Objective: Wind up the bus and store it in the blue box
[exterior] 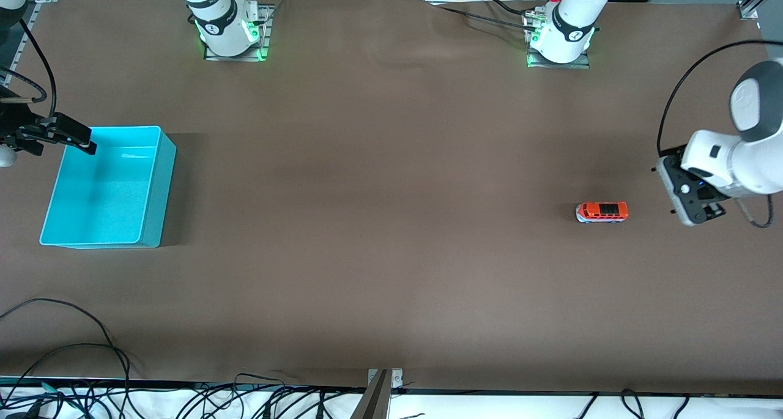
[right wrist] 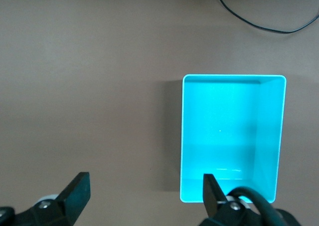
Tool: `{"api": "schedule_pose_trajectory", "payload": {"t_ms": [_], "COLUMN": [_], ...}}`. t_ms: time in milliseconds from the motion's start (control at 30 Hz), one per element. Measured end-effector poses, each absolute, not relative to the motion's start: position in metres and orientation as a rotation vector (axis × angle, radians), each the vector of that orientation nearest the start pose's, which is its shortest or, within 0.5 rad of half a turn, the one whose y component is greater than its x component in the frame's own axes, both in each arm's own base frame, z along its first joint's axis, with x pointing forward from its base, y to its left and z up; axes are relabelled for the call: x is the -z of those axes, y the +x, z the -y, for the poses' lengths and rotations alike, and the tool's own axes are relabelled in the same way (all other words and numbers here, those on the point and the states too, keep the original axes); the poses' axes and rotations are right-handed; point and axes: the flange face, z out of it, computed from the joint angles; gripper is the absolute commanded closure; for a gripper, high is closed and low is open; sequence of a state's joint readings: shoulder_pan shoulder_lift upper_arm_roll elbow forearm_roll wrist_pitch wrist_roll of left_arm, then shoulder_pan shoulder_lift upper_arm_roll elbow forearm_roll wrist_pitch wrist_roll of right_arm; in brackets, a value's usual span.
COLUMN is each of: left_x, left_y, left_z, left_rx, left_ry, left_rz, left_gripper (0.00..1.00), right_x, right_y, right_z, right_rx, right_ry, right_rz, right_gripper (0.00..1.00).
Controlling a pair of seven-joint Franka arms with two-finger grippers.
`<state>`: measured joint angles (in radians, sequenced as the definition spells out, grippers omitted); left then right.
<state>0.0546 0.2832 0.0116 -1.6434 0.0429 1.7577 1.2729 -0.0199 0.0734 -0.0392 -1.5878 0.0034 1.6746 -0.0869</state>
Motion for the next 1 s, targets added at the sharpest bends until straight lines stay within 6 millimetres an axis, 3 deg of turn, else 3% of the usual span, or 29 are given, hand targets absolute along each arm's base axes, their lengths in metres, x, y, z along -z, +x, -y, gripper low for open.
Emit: {"api": "schedule_pose_trajectory", "payload": {"t_ms": [167,400,700,1000], "left_x": [-0.393,-0.326,-0.290,-0.248], "left_y": [0.624,0.606,0.594,0.596], "left_z": [-0.041,-0.025,-0.006,-0.036], "left_rx": [-0.213,-0.229,-0.234,-0.215], "left_ry": [-2.578,-2.457,-2.252,-2.166], "left_rz": [-1.873,-1.947,-2.097,-2.211], "left_gripper": [0.00,0.00,0.00,0.00], "right_x": [-0.584,-0.584,-0.584,-0.584], "right_y": [0.584,0.584,0.584,0.584], "right_z": [0.033,0.033,0.033,0.033], "right_rx": [0.021,0.021,0.021,0.021], "right_ry": [-3.142,-3.142,-3.142,-3.142], "right_rz": [0.043,0.043,0.043,0.043], "right_gripper": [0.00,0.00,0.00,0.00]}}
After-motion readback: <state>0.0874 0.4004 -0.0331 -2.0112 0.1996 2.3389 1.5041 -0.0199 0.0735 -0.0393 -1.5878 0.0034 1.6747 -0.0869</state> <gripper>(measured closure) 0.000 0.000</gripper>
